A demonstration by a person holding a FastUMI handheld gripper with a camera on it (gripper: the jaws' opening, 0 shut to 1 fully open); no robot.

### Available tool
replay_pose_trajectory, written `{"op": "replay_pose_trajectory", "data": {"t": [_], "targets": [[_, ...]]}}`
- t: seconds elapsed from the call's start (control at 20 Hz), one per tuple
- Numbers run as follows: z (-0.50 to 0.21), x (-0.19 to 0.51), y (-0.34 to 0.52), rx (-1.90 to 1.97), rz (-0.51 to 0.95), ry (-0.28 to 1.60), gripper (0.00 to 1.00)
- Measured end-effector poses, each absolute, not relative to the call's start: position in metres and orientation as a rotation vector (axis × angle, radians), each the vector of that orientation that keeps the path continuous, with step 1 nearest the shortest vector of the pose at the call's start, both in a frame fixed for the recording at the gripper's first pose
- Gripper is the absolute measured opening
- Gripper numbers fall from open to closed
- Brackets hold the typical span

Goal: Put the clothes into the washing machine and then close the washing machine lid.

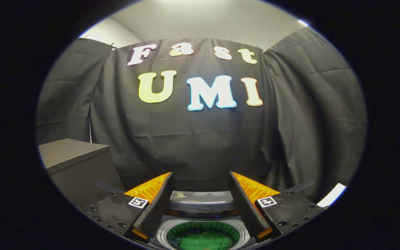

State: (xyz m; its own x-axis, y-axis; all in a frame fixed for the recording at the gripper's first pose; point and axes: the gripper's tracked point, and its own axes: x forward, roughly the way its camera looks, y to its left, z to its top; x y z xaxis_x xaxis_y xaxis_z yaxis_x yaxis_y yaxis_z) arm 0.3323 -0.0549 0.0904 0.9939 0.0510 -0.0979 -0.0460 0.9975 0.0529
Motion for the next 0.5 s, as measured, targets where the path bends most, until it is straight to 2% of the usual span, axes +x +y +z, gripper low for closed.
{"op": "replay_pose_trajectory", "data": {"t": [0.5], "targets": [[0.048,0.240,-0.032,0.003,0.060,0.038,0.98]]}}
